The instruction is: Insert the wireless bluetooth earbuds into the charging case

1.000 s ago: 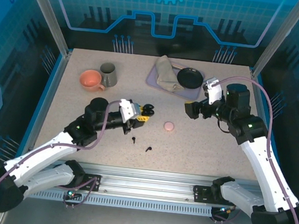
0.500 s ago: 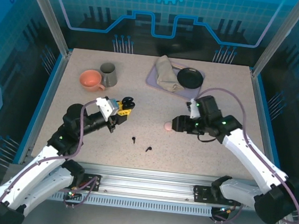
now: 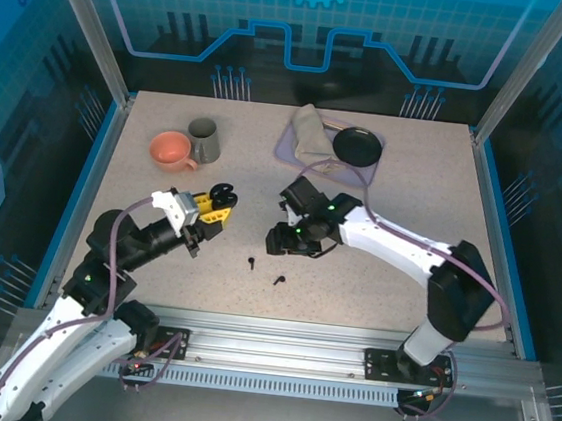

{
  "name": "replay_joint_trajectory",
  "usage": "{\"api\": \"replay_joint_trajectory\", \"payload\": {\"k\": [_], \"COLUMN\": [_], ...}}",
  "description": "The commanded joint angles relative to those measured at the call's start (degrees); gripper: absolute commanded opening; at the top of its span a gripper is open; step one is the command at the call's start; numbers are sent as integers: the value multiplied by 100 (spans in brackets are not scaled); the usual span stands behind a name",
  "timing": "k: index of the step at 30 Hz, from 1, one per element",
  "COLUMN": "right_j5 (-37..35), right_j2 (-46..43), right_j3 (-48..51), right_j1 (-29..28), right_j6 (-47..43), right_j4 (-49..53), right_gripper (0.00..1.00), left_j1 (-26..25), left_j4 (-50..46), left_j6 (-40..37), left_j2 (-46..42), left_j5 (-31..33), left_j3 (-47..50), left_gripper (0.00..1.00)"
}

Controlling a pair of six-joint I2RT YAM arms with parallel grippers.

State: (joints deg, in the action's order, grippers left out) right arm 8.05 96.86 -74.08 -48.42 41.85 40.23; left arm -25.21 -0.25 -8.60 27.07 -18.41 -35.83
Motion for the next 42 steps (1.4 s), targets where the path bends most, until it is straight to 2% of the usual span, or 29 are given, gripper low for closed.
{"api": "replay_joint_trajectory", "payload": {"k": [1, 9, 16, 42], "right_j5": [-248, -164, -395, -832], "right_j2": [548, 1895, 2747, 3612], "right_j3": [-626, -1675, -2573, -3470], "right_j1": [-253, -568, -771, -799], "right_j6": [-22, -27, -81, -117], "right_j4": [566, 958, 1514, 1979], "right_gripper": [52, 51, 51, 43], "left_j1": [55, 52, 59, 59], "left_j4": [-179, -424, -611, -806], "left_j6": [238, 249, 160, 54], "left_j2": [-162, -285, -295, -412], "left_j5": [-196, -509, -715, -742], "left_j3": [-287, -588, -683, -684], "left_gripper": [0, 0, 0, 0]}}
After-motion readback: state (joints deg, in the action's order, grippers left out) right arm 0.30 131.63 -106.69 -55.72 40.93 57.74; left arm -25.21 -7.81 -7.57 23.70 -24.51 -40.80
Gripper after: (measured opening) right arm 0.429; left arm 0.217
